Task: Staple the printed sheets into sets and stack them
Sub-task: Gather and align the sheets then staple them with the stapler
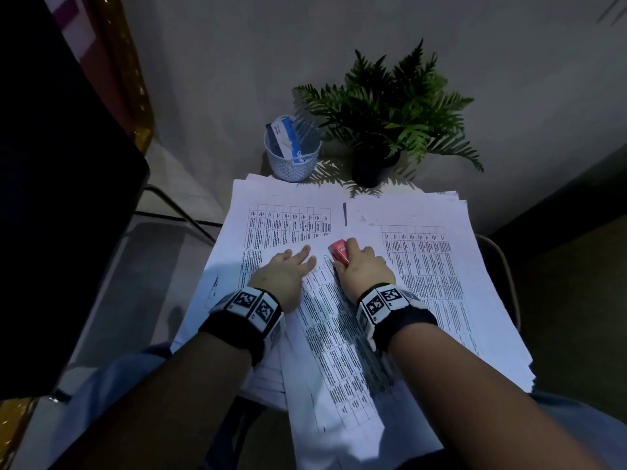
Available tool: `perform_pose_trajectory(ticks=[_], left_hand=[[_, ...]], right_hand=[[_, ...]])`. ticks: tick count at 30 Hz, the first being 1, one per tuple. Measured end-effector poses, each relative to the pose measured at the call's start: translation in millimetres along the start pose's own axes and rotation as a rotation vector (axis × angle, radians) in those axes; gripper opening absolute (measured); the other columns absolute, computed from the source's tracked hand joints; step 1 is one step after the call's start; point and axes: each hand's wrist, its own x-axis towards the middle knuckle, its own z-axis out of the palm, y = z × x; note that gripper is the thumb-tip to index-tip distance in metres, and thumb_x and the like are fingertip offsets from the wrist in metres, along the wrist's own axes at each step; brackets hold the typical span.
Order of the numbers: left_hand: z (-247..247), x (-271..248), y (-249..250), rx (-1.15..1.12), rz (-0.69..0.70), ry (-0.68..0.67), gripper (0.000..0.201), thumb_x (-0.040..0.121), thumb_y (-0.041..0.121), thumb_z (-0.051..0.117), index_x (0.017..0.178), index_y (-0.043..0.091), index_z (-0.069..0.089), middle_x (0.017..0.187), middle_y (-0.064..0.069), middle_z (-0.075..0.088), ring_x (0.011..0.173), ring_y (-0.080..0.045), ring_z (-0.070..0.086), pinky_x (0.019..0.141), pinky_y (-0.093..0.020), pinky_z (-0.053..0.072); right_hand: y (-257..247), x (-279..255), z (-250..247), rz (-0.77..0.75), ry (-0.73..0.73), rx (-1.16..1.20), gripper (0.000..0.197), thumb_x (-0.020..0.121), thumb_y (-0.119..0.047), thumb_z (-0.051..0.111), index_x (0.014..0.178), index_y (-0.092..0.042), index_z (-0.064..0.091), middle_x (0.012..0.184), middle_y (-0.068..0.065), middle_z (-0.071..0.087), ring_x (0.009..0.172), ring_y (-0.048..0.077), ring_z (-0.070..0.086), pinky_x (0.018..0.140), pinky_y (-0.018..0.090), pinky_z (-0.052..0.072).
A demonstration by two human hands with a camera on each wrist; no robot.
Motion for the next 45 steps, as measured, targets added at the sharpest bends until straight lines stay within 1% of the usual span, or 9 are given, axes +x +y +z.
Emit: perform_pose_trajectory(ticks=[2, 5, 8, 13, 20, 28, 38, 42, 45], left_hand=[[1, 0, 2, 0.014, 0.002, -0.007, 0.074, 0.091, 0.002, 0.043, 0.149, 0.034, 0.01, 0.157, 0.018, -0.003, 0.145, -0.02, 0.007, 0.109, -0.05, 0.032], [-1, 0, 5, 0.013, -0.002, -0.006, 0.076, 0.089, -0.001, 0.042, 0.15, 0.032, 0.01, 0.157, 0.018, -0.001, 0.145, -0.021, 0.008, 0.11, -0.047, 0.032], [0, 1, 5, 0.015, 0.0, 0.005, 0.075, 0.09, 0.001, 0.042, 0.15, 0.033, 0.01, 0.157, 0.019, 0.0, 0.144, -0.021, 0.01, 0.111, -0.043, 0.031], [3, 3, 2, -0.014, 0.0, -0.001, 0.074, 0.09, 0.002, 0.042, 0.149, 0.037, 0.012, 0.156, 0.021, 0.002, 0.144, -0.02, 0.01, 0.109, -0.049, 0.033], [4, 5, 1, -0.018, -0.006, 0.022, 0.072, 0.092, 0.003, 0.042, 0.148, 0.04, 0.014, 0.156, 0.024, 0.004, 0.143, -0.018, 0.011, 0.11, -0.047, 0.033], [4, 3, 0, -0.042, 0.003, 0.054, 0.072, 0.092, 0.005, 0.042, 0.148, 0.041, 0.014, 0.155, 0.024, 0.007, 0.143, -0.017, 0.013, 0.109, -0.047, 0.033], [-2, 1, 3, -0.06, 0.013, 0.054, 0.069, 0.093, 0.005, 0.04, 0.147, 0.04, 0.016, 0.155, 0.023, 0.01, 0.143, -0.017, 0.015, 0.11, -0.044, 0.033], [-3, -1, 4, -0.022, 0.02, 0.043, 0.067, 0.094, 0.007, 0.039, 0.148, 0.04, 0.016, 0.156, 0.022, 0.01, 0.142, -0.018, 0.016, 0.109, -0.044, 0.035], [-11, -2, 6, 0.006, 0.033, 0.057, 0.059, 0.093, 0.012, 0.043, 0.144, 0.038, 0.028, 0.154, 0.018, 0.02, 0.136, -0.02, 0.025, 0.103, -0.046, 0.04]], right_hand=[[-5, 3, 2, 0.01, 0.01, 0.002, 0.04, 0.097, -0.039, 0.039, 0.13, -0.018, 0.032, 0.119, 0.015, 0.048, 0.106, 0.035, 0.051, 0.069, 0.035, 0.037], [-5, 4, 3, 0.013, 0.025, 0.014, 0.04, 0.097, -0.04, 0.039, 0.13, -0.019, 0.033, 0.117, 0.014, 0.049, 0.104, 0.035, 0.051, 0.069, 0.034, 0.037], [-2, 3, 2, -0.005, 0.013, 0.017, 0.041, 0.096, -0.042, 0.04, 0.13, -0.02, 0.033, 0.116, 0.013, 0.05, 0.103, 0.035, 0.052, 0.072, 0.036, 0.04], [-7, 3, 4, -0.015, 0.016, 0.012, 0.041, 0.097, -0.041, 0.039, 0.131, -0.02, 0.032, 0.117, 0.014, 0.049, 0.104, 0.035, 0.051, 0.07, 0.035, 0.039], [-13, 8, 4, 0.002, 0.033, 0.02, 0.042, 0.097, -0.041, 0.039, 0.131, -0.018, 0.033, 0.115, 0.016, 0.051, 0.101, 0.036, 0.054, 0.068, 0.034, 0.037], [-5, 16, -4, -0.043, -0.012, 0.093, 0.04, 0.094, -0.042, 0.044, 0.124, -0.016, 0.038, 0.102, 0.017, 0.061, 0.089, 0.034, 0.059, 0.067, 0.031, 0.04], [-2, 18, -11, -0.036, -0.043, 0.144, 0.04, 0.093, -0.041, 0.047, 0.123, -0.015, 0.04, 0.1, 0.016, 0.064, 0.087, 0.033, 0.06, 0.066, 0.029, 0.039], [0, 16, -14, -0.04, -0.095, 0.178, 0.039, 0.093, -0.04, 0.048, 0.122, -0.015, 0.04, 0.102, 0.016, 0.063, 0.079, 0.029, 0.055, 0.067, 0.029, 0.04], [11, 9, -20, -0.032, -0.154, 0.159, 0.039, 0.093, -0.042, 0.048, 0.122, -0.017, 0.038, 0.099, 0.011, 0.061, 0.078, 0.025, 0.054, 0.07, 0.03, 0.044]])
